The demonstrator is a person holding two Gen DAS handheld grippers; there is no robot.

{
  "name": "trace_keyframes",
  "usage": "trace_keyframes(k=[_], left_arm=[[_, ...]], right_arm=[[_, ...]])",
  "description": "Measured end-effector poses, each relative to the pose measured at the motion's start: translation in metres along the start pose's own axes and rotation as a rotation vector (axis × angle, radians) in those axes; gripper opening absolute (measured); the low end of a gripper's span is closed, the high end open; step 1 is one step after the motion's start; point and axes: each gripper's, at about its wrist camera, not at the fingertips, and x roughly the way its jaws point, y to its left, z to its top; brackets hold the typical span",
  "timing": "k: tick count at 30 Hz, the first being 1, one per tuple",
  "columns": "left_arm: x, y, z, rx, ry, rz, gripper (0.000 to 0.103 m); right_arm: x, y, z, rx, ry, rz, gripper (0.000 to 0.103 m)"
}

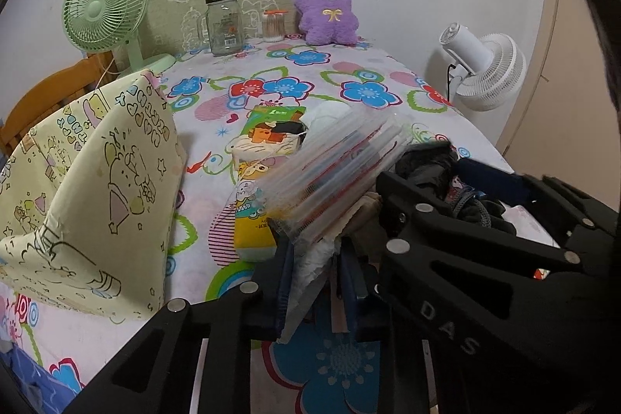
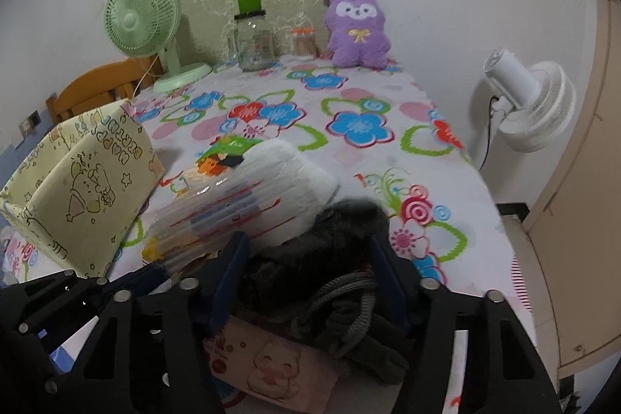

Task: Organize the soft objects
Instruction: 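Move the left tool to the clear straw bag while the right tool reaches the black umbrella, then grasp and lift the clear straw bag with the left tool while the right tool grasps the black umbrella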

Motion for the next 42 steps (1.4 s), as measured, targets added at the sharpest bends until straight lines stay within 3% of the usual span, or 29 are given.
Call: trace_keyframes(k=[6,7,11,34,36,38,42], left_arm=[[0.006,0.003,0.0,-0.01,0.018,-0.001,0.022],[0.006,0.003,0.0,-0.012,0.018,-0.003,0.021],[0.004,0.004,0.001,-0.013,0.014,-0.005,0.02],[-0.037,-0.006,0.021,-0.009,-0.066,-0.021,0.015],[-0.036,-0.006,0.02,-0.004,-0.062,-0.026,0.018],[-0.035,-0.007,0.019,-0.002,-0.062,-0.028,0.034],[-0.032,-0.01,0.022,0.016,-0.071,-0.021,0.041]], right_arm=[[0.008,0.0,-0.001,0.009,0.025,0.005,0.047],[0.008,0.0,0.0,0.013,0.023,0.002,0.04],[0.006,0.0,0.001,0.013,0.025,0.008,0.033],[-0.043,-0.005,0.022,0.022,-0.082,-0.006,0.032],[-0.043,-0.005,0.02,0.023,-0.082,-0.001,0.032],[-0.043,-0.005,0.019,0.025,-0.081,-0.003,0.031],[-0.041,-0.008,0.018,0.038,-0.078,-0.008,0.031]])
